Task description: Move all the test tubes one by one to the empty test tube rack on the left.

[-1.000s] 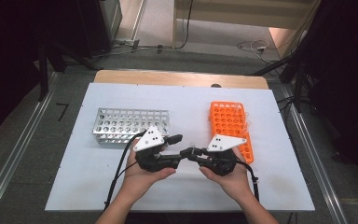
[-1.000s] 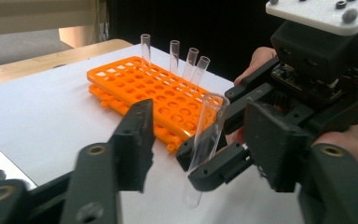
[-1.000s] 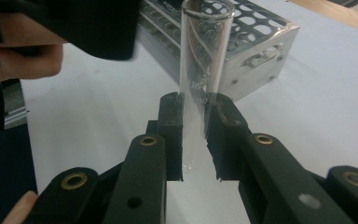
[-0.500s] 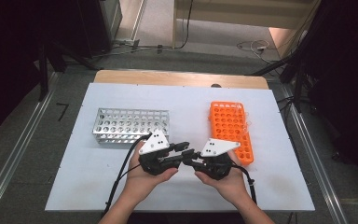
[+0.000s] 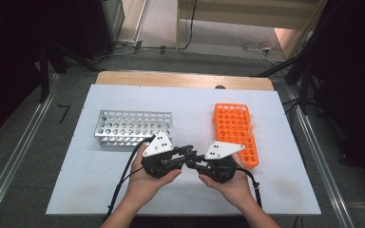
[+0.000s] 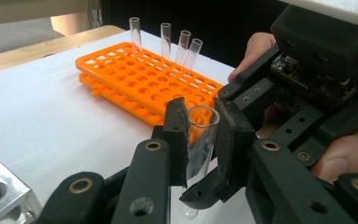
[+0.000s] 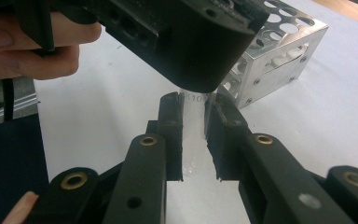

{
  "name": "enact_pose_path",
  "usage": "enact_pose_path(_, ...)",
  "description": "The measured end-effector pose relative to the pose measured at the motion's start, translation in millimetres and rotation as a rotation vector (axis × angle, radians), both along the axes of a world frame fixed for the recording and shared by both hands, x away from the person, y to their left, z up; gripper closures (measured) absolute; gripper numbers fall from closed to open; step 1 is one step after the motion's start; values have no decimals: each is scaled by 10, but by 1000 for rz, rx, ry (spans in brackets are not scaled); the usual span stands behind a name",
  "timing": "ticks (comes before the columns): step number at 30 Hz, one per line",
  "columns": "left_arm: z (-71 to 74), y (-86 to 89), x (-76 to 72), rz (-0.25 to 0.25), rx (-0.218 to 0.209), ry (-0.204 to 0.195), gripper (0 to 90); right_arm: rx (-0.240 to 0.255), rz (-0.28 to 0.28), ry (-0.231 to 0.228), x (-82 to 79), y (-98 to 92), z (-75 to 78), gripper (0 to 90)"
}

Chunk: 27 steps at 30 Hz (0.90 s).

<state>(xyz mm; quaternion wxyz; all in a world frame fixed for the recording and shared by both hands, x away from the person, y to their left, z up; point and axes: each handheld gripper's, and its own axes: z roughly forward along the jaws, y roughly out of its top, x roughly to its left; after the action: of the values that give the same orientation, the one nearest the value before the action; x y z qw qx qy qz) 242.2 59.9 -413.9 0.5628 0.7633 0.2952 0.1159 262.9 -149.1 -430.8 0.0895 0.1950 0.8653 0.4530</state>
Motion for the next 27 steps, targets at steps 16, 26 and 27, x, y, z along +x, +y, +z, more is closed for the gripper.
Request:
enact_pose_path(16, 98, 103, 98, 39, -12, -2, 758, 118, -44, -13, 2, -291, 78, 159)
enact_pose_path(26, 156, 204, 197, 72, -8, -6, 758, 158, -87, -18, -25, -668, 67, 0)
enact_pose_path(27, 165, 218, 211, 76, -10, -7, 758, 157, -95, -20, -30, -706, 65, 0)
